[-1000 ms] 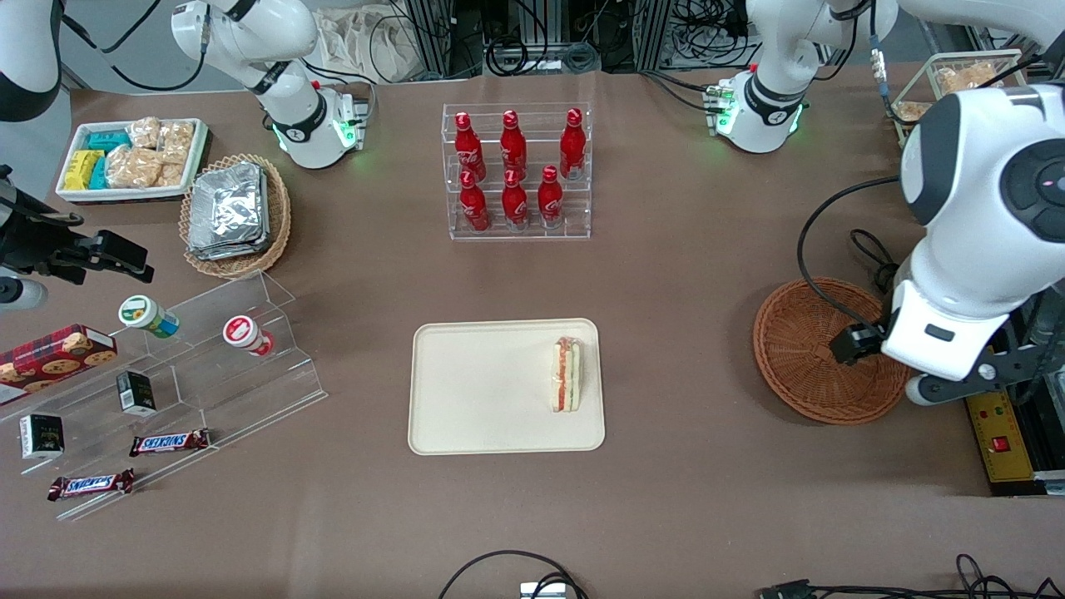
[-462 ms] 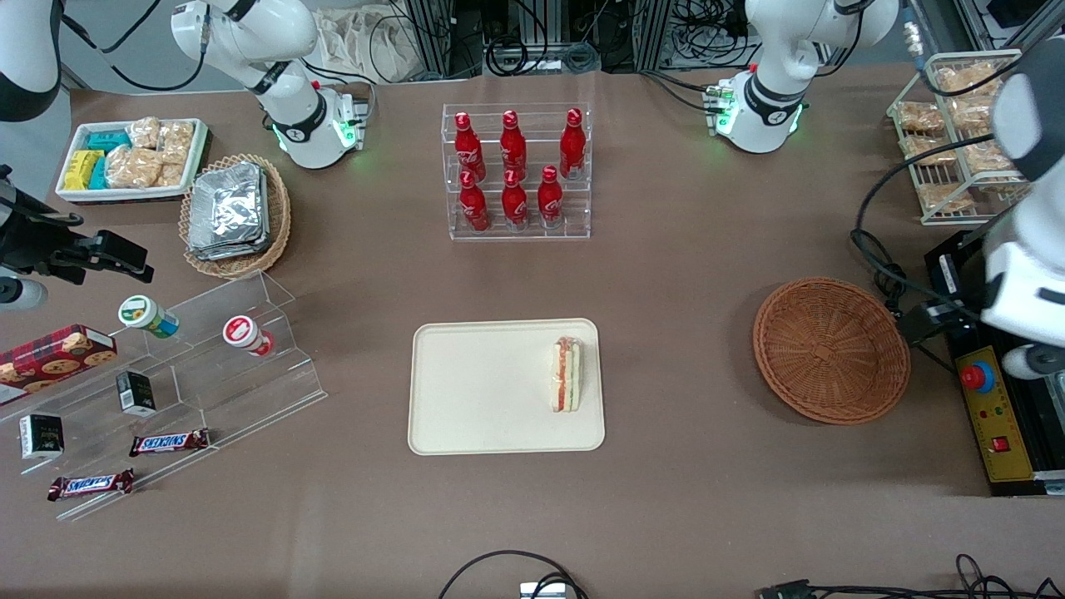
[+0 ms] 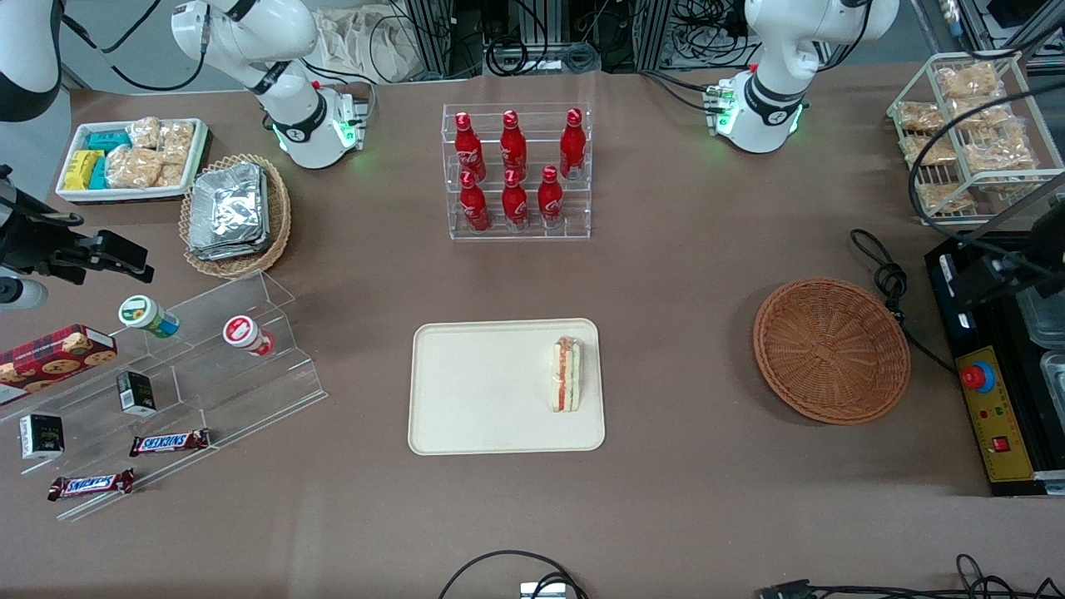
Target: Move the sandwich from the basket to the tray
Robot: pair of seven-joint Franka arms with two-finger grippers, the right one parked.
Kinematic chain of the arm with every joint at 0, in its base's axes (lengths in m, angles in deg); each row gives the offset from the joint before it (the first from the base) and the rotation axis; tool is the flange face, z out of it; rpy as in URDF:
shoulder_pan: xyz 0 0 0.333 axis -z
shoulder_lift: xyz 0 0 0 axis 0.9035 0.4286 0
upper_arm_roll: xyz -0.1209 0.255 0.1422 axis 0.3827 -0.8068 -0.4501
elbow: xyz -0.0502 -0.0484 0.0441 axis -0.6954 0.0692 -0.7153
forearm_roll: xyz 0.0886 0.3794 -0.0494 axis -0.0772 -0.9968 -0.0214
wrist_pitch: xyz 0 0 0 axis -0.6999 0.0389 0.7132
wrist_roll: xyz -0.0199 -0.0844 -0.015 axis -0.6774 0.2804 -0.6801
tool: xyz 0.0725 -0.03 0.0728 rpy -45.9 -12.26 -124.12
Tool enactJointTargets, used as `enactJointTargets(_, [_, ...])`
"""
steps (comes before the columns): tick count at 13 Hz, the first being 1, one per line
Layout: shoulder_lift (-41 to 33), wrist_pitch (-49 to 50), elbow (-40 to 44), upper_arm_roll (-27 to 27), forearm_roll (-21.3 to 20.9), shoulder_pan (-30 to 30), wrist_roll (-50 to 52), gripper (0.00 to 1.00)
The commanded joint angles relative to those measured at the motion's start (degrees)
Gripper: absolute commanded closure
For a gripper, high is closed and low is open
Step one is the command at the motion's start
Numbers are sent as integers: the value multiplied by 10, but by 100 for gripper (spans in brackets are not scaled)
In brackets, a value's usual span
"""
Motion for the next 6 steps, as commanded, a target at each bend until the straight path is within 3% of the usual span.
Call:
enactJointTargets(1, [-67, 2, -73, 57, 17, -38, -10, 0])
enactJointTargets(4, [-110, 3, -121, 107, 45, -93, -10, 0])
enactJointTargets(6, [-110, 9, -124, 108, 45, -91, -11, 0])
